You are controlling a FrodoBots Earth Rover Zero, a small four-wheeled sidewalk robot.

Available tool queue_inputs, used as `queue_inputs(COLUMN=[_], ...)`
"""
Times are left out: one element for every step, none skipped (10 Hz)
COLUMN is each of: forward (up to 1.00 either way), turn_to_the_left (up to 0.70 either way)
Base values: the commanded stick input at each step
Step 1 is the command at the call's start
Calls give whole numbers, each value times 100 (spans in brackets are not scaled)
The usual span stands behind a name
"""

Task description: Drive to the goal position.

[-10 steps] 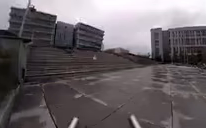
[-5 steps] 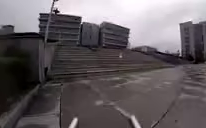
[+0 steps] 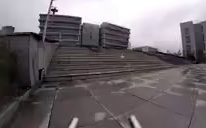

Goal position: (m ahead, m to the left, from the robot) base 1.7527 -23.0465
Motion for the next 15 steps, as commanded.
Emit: queue_inputs(forward=[70,70,70,70,70,70,70,70,70,70,70,70,70,70,70], turn_to_the_left=[-35,-35,-35,-35,-35,-35,-35,-35,-35,-28,0,0,0,0,0])
